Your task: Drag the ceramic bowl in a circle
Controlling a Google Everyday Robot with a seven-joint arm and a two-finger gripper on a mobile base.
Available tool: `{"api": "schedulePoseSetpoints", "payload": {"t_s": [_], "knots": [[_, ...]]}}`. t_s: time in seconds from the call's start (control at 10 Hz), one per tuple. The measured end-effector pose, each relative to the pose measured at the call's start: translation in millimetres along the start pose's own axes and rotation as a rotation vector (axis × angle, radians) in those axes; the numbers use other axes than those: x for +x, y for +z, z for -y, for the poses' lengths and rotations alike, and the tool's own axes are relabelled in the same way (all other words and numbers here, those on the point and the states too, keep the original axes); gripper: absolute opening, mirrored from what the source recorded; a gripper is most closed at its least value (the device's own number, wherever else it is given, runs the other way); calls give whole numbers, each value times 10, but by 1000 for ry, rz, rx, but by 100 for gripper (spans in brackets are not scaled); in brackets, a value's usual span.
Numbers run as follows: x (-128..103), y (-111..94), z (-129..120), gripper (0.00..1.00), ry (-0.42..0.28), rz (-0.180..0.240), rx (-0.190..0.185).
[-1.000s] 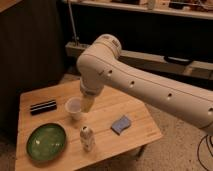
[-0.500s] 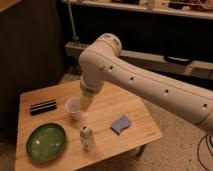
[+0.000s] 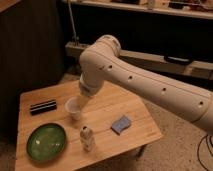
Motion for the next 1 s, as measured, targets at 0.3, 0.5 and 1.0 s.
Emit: {"api": "schedulePoseSetpoints", "payload": {"t_s": [0.3,0.5,1.0], "knots": [[12,40,-23,73,118,2,22],[26,68,-29,73,355,-19,40],[474,229,107,73,797,-115,84]]}}
